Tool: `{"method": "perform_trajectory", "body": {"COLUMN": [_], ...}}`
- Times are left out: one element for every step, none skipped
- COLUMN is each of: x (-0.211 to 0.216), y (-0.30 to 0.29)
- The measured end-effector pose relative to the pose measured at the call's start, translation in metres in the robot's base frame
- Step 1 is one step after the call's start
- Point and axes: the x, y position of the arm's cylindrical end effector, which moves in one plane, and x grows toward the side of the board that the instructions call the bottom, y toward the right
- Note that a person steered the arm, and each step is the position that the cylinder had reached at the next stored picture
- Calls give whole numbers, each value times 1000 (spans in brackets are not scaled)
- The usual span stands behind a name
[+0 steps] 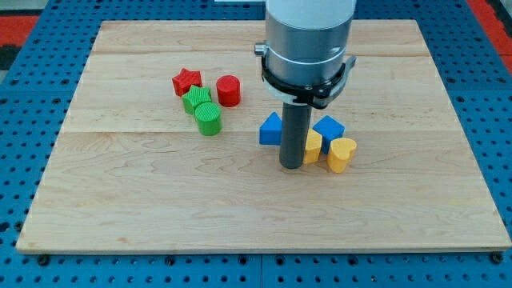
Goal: Move the yellow blocks in between the blue blocks
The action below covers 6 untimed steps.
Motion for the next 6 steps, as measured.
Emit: {"method": "perform_trajectory", "body": {"x": [33, 35, 8, 8, 6, -22], "y": [13, 95, 90, 27, -7, 12]}}
